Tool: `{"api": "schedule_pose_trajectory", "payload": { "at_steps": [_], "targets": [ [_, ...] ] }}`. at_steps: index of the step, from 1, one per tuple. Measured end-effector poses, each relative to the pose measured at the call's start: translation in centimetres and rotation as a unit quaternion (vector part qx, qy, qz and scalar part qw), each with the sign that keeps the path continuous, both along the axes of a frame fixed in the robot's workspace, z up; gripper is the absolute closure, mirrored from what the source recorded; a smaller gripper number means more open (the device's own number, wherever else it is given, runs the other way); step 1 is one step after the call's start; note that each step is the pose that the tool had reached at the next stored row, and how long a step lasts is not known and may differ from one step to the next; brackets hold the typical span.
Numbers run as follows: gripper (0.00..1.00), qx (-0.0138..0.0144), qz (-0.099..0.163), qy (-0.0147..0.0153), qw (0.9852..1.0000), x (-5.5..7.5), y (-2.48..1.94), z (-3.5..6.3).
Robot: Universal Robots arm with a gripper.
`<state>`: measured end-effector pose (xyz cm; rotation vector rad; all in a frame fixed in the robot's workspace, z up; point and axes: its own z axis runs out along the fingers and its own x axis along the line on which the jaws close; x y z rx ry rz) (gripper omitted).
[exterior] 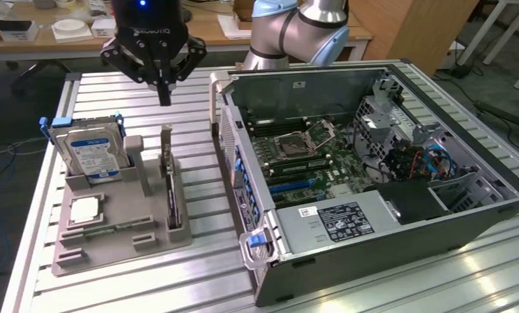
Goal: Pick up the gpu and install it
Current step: 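Reach for the gpu, then pick up the gpu and move the gpu toward the slot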
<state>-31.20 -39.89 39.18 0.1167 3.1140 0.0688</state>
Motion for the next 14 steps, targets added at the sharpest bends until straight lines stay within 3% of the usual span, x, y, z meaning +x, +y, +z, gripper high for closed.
{"api": "schedule_pose_trajectory", "payload": {
  "at_steps": [14],
  "targets": [
    [0.90, 0.0000, 0.000, 0.0002, 1.0000, -0.60, 0.00, -0.02]
  ]
}}
